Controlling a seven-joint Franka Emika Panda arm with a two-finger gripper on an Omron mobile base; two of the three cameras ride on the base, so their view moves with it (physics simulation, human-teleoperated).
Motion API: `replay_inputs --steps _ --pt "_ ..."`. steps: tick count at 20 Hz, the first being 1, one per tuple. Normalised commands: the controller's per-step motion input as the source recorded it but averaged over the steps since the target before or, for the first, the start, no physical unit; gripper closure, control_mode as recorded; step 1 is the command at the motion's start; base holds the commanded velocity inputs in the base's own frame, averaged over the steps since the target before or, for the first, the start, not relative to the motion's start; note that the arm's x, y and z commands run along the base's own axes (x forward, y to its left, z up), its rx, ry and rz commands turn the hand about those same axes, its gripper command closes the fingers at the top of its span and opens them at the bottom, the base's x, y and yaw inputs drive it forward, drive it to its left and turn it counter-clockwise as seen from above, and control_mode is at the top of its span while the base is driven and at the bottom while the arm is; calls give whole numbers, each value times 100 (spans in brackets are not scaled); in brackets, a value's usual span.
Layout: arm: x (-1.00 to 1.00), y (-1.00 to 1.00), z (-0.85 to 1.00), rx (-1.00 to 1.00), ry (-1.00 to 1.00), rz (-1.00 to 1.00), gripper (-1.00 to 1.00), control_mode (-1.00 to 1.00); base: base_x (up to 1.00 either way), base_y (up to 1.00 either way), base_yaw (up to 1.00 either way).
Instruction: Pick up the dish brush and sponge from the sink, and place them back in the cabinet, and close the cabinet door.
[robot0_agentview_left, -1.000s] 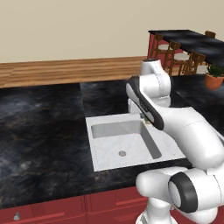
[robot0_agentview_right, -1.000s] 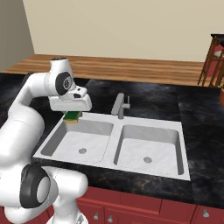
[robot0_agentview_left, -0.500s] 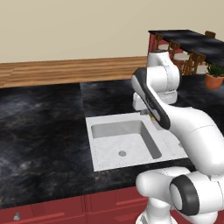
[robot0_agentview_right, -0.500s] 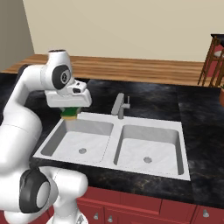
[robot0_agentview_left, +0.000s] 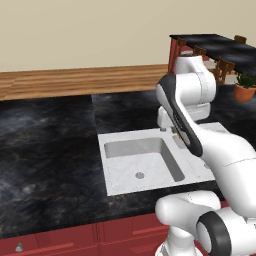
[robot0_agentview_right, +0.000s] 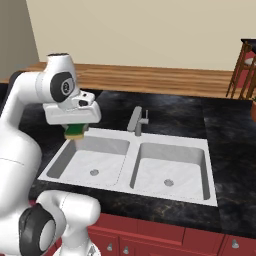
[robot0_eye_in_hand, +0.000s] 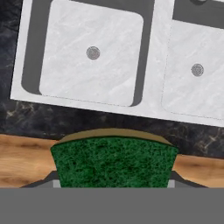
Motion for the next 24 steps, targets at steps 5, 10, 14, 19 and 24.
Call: replay_inputs --steps 5,10,14,19,24 --pt "-26 0 10 1 0 3 100 -100 0 0 0" --pt "-23 0 8 0 0 2 100 -100 0 0 0" --pt "-11 0 12 0 0 0 100 -100 0 0 0" --pt "0 0 10 4 0 0 100 -100 0 0 0" --pt "-1 0 3 7 0 0 100 -100 0 0 0"
